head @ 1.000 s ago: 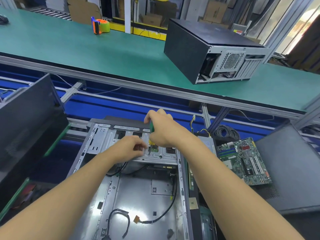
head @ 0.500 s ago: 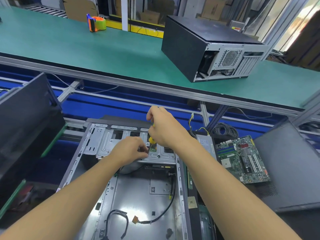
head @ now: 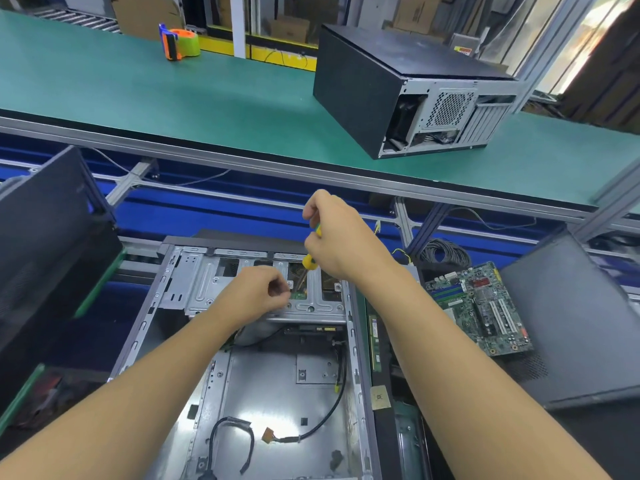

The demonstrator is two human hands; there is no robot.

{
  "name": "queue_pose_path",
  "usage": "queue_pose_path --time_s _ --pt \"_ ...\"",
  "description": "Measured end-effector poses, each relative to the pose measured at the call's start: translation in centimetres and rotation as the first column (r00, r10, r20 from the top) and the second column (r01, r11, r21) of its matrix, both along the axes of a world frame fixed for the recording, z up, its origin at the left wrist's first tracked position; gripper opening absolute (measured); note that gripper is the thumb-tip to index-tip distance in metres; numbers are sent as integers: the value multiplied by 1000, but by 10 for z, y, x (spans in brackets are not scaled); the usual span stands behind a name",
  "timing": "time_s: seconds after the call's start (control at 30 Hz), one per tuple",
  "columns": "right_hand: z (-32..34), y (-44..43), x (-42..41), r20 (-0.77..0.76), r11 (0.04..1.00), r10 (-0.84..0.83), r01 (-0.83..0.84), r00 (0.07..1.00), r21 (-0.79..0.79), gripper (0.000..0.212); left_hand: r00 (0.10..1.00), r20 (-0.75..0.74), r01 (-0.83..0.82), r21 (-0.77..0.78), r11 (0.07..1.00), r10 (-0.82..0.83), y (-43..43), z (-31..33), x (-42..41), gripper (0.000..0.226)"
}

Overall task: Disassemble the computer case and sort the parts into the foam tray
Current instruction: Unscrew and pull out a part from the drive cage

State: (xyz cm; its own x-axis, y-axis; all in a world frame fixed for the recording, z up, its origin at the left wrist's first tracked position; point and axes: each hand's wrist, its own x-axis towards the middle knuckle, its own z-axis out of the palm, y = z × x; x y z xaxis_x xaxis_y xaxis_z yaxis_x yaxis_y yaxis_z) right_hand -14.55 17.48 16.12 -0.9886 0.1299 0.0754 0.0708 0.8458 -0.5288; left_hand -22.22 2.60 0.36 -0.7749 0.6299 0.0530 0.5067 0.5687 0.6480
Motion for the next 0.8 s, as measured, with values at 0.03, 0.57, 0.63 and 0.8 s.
queue_pose_path --time_s 0.03,0.57,0.63,0.8 --pt "-1 3 1 -18 1000 -20 20 1000 5 26 999 39 -28 48 998 27 -1 0 -1 7" --pt "-41 100 88 -271 833 -549 487 791 -263 19 784 131 617 -62 784 -607 121 29 82 13" --pt "-46 115 107 -256 814 -576 516 776 -265 18 689 150 723 -217 656 -709 151 18 112 17" --pt "-72 144 160 -168 822 -569 549 805 -149 17 651 261 752 -351 558 -713 205 -28 180 6"
